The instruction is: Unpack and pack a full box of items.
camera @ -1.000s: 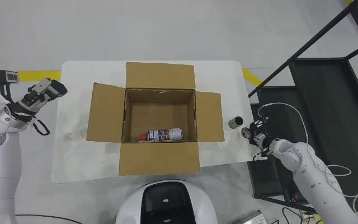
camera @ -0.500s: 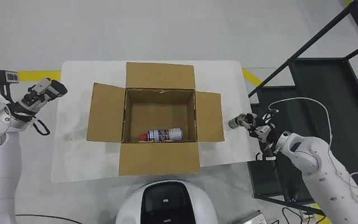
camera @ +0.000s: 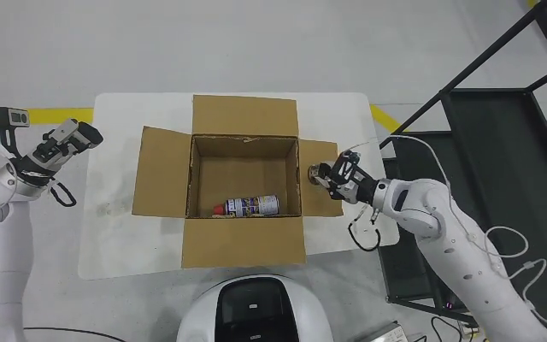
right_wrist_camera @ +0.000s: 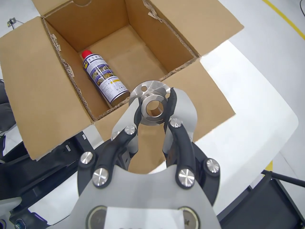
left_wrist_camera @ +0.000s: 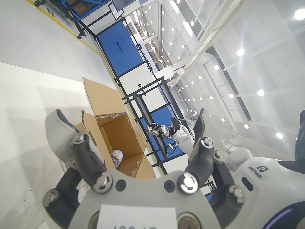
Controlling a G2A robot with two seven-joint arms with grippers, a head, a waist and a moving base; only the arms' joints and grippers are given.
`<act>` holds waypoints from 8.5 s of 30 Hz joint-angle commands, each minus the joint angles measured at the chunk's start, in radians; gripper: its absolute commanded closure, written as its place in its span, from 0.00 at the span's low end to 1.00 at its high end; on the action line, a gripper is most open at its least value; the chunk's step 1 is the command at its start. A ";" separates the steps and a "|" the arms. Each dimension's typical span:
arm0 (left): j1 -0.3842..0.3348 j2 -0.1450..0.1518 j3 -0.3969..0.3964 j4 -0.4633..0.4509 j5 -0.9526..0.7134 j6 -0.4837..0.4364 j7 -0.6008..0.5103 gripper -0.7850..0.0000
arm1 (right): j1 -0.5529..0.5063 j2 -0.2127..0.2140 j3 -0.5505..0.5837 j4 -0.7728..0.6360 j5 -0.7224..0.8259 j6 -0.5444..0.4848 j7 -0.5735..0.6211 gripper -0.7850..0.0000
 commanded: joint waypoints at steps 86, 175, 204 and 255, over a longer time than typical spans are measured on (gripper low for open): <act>0.000 0.000 0.000 0.000 0.000 0.000 0.000 0.00 | 0.419 -0.232 -0.432 0.253 -0.034 0.049 0.030 0.00; 0.000 0.000 0.000 0.000 0.000 0.000 0.000 0.00 | -0.080 -0.121 0.204 0.171 -0.221 0.276 -0.030 1.00; 0.000 0.000 0.000 0.000 0.000 0.000 0.000 0.00 | 0.536 -0.254 -0.468 0.183 -0.093 0.073 0.113 1.00; 0.000 0.000 0.000 0.000 0.000 0.000 0.000 0.00 | 0.847 -0.573 -0.827 0.957 -0.247 0.019 -0.169 0.00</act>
